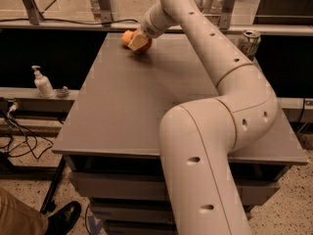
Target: Move apple near orange
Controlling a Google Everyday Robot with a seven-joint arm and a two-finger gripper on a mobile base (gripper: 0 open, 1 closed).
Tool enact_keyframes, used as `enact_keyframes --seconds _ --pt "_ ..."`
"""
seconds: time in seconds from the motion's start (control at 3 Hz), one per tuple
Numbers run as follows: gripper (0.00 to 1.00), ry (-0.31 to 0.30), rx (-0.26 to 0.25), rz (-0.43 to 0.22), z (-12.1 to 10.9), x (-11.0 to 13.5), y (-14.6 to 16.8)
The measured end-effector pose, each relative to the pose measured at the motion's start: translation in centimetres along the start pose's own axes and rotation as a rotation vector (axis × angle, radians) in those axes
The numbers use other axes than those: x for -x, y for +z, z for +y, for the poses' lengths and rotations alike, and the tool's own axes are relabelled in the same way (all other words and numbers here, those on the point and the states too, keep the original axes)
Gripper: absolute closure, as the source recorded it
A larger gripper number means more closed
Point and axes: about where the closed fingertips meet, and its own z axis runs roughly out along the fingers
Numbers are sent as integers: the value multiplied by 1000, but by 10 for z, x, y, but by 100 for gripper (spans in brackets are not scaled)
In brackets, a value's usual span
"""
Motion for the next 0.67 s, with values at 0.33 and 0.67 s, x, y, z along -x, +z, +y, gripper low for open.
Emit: enact_keyframes --seconds 0.33,0.67 --pt "59 -11 3 13 -1 -4 3" --pt "36 -17 8 22 -2 -9 6"
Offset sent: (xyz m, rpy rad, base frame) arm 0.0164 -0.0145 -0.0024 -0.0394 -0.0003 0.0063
